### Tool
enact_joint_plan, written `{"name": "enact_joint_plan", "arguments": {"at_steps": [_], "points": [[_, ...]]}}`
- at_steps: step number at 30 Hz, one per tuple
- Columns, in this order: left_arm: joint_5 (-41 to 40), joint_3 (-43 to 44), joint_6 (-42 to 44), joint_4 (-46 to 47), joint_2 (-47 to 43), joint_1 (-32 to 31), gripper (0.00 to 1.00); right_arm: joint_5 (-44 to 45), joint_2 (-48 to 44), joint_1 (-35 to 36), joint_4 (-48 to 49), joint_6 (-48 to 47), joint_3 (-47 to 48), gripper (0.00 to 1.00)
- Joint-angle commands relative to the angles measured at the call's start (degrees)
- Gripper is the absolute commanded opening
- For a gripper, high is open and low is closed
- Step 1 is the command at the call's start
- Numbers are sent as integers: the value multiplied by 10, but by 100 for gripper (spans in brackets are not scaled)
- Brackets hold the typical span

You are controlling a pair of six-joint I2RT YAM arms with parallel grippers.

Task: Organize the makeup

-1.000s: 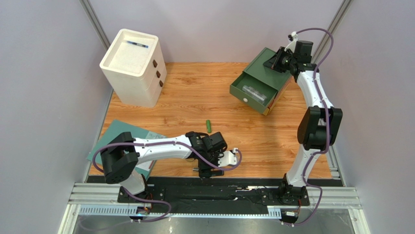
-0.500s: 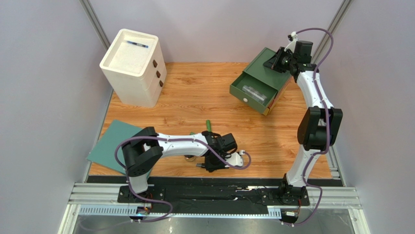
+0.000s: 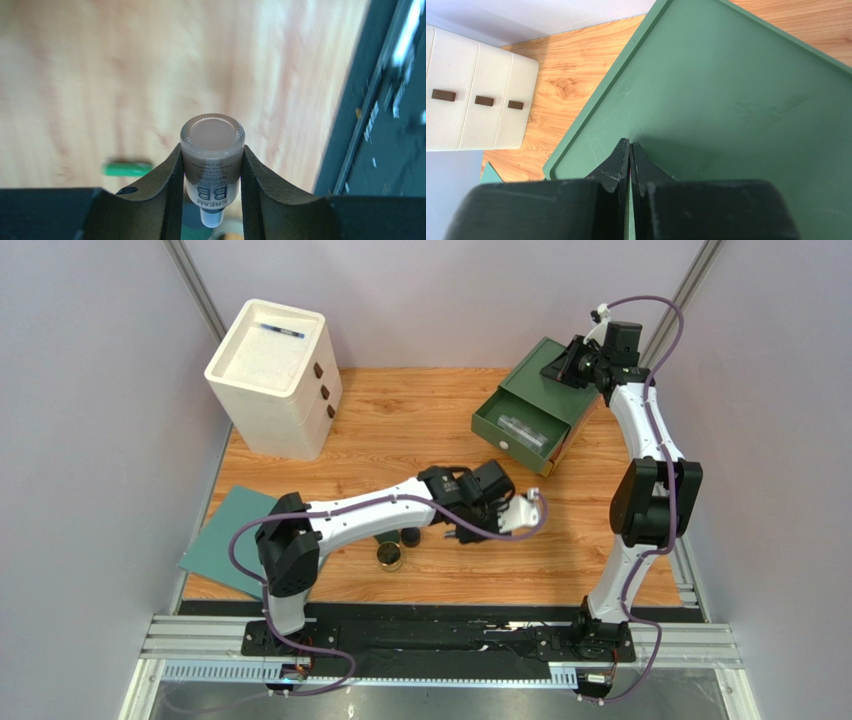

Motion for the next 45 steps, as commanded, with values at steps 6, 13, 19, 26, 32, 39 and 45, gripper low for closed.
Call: {"name": "enact_joint_plan", "arguments": {"at_steps": [6, 13, 19, 26, 32, 39, 45], "points": [[28, 115, -205, 310, -61, 141, 0, 51, 89, 5, -217, -32, -36, 4], [160, 180, -552, 617, 61, 279, 0, 47, 90, 4, -222, -37, -33, 4], [182, 253, -695, 734, 165, 284, 0, 29, 84, 4, -214, -28, -45, 4], [233, 312, -711, 711, 212, 263, 0, 9, 84, 4, -195, -14, -67, 4], [261, 294, -680, 693, 211, 239, 16, 0, 92, 3, -193, -9, -64, 4], [273, 290, -577, 610, 192, 228, 58, -4, 99, 3, -194, -5, -54, 4], [246, 297, -552, 570, 189, 229, 68, -4, 96, 2, -193, -6, -62, 4]]}}
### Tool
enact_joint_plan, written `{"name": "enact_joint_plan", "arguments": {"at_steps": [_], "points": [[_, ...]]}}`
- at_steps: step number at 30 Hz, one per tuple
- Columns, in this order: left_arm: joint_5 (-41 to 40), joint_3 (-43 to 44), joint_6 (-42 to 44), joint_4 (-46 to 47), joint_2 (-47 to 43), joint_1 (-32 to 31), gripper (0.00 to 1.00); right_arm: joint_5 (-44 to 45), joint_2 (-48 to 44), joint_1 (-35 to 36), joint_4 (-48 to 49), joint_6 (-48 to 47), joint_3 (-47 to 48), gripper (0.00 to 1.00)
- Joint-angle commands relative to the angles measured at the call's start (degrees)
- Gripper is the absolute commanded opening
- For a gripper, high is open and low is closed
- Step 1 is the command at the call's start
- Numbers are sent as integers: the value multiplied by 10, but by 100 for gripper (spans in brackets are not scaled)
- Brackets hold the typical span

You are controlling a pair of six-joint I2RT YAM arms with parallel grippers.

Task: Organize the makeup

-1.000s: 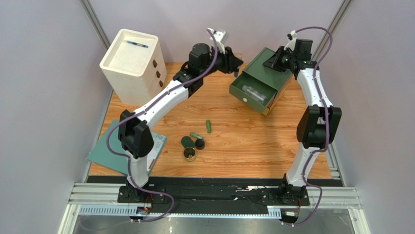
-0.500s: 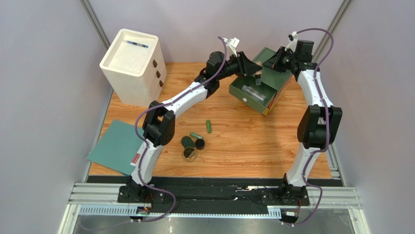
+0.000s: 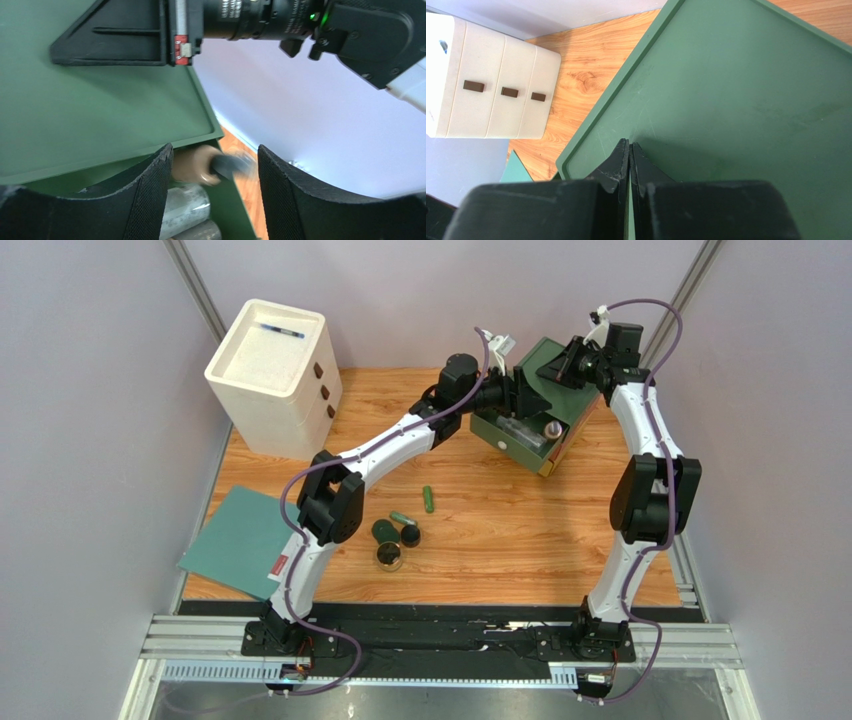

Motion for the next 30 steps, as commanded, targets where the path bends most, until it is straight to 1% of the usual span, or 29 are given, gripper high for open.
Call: {"name": "enact_joint_plan", "arguments": {"at_steps": [1, 5, 8, 9, 11, 12, 13, 15, 18, 19, 20, 21, 22, 23, 24, 26, 30], "points": [[-16, 26, 55, -22, -44, 5, 68, 57, 76, 9, -204, -30, -64, 4], [-33, 37, 89, -40, -63, 15, 68, 58, 74, 9, -203, -29, -68, 4], [-34, 34, 149, -70, -88, 16, 67, 59, 73, 10, -203, -32, -68, 4], [-33, 31, 190, -98, -96, 16, 67, 60, 72, 9, -203, -31, -68, 4], [-26, 8, 231, -140, -125, 16, 65, 61, 72, 9, -203, -31, -68, 4], [-27, -6, 267, -145, -136, 15, 65, 61, 72, 9, -203, -31, -68, 4], [-27, -34, 284, -145, -156, 14, 65, 62, 72, 9, -204, -32, -67, 4], [-26, -48, 313, -142, -164, 11, 64, 62, 75, 9, -204, -33, -68, 4], [-6, -12, 314, -143, -137, 6, 42, 62, 76, 9, -204, -32, -69, 4], [0, 20, 313, -143, -112, 0, 28, 61, 78, 9, -204, -31, -70, 4], [4, 40, 317, -146, -99, -5, 24, 61, 79, 9, -204, -31, -70, 4], [8, 58, 319, -147, -87, -9, 15, 61, 79, 8, -203, -30, -70, 4], [17, 85, 316, -143, -65, -17, 2, 59, 81, 9, -204, -31, -69, 4], [21, 93, 308, -130, -57, -20, 0, 59, 81, 9, -204, -29, -70, 4], [23, 100, 303, -131, -49, -24, 0, 57, 83, 9, -204, -28, -69, 4], [37, 114, 290, -104, -32, -33, 0, 55, 84, 9, -203, -26, -69, 4], [44, 126, 255, -90, -11, -44, 0, 53, 86, 9, -200, -24, -71, 4]]}}
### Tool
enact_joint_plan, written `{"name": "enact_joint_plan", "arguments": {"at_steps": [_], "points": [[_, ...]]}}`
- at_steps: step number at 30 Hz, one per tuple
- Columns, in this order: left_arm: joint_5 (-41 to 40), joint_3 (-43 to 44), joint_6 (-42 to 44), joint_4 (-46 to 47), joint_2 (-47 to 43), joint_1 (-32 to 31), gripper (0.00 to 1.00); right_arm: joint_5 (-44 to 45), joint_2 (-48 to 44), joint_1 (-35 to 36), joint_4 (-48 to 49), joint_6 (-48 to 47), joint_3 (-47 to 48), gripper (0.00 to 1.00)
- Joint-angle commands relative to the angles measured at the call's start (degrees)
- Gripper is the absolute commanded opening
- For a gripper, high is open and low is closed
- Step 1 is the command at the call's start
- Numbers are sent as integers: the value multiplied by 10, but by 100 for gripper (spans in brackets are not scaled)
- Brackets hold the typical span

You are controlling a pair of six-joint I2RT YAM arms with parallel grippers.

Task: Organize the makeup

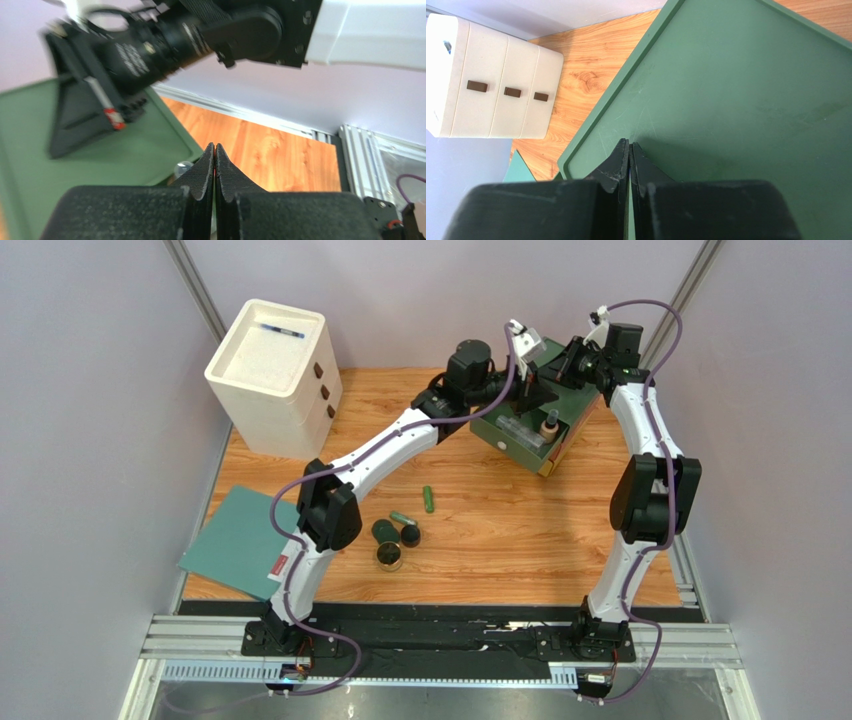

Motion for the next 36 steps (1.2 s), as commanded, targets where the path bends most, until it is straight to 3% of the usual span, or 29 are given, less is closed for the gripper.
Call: {"name": "enact_joint_plan", "arguments": {"at_steps": [1, 12, 25, 36], "points": [[28, 39, -31, 26, 26, -11, 0, 58, 86, 9, -207, -31, -67, 4], [-15, 139, -19, -37, 107, -37, 0, 56, 83, 9, -204, -30, -71, 4], [-81, 133, 7, -110, 119, -35, 0, 52, 87, 7, -204, -29, -68, 4], [-224, 70, 15, -134, 79, 6, 0, 48, 89, 6, -202, -27, -72, 5]]}}
